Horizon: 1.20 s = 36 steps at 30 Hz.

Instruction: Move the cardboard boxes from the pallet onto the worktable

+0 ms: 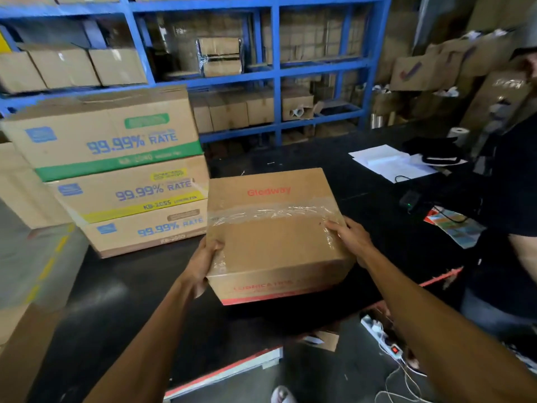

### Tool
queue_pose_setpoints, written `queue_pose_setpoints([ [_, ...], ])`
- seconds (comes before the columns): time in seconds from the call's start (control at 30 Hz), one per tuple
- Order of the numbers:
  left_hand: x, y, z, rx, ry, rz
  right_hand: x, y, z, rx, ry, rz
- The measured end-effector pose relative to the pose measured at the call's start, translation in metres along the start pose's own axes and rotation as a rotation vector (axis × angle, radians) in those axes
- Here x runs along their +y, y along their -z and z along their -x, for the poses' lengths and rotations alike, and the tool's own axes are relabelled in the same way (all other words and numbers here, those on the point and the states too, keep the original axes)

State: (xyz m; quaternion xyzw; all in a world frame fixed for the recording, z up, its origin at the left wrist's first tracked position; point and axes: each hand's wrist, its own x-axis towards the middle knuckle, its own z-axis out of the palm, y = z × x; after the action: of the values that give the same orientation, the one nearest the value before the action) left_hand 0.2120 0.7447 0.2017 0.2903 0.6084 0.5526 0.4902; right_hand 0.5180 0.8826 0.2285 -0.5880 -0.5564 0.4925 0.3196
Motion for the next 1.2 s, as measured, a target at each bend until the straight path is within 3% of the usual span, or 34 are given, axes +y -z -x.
queue_pose_setpoints([
  [0.27, 0.019, -0.029, -0.165, 0.002, 0.103, 0.057, -0.028, -0.013, -0.164, 0.009, -0.058, 0.078],
  [0.6, 0.039, -0.041, -0.289, 0.115, 0.181, 0.076, -0.051, -0.040, -0.313, -0.076, -0.111, 0.121],
  [0.83, 0.046, -0.043, -0.342, 0.216, 0.082, 0.115, -0.068, -0.056, -0.399, -0.173, -0.090, 0.116],
  [1.07, 0.034, -0.048, -0.355, 0.403, -0.011, 0.150, -0.043, -0.061, -0.412, -0.075, -0.024, -0.231],
  [1.2, 0.012, -0.055, -0.335, 0.366, 0.020, 0.130, 0.001, -0.080, -0.377, 0.018, 0.013, -0.279],
])
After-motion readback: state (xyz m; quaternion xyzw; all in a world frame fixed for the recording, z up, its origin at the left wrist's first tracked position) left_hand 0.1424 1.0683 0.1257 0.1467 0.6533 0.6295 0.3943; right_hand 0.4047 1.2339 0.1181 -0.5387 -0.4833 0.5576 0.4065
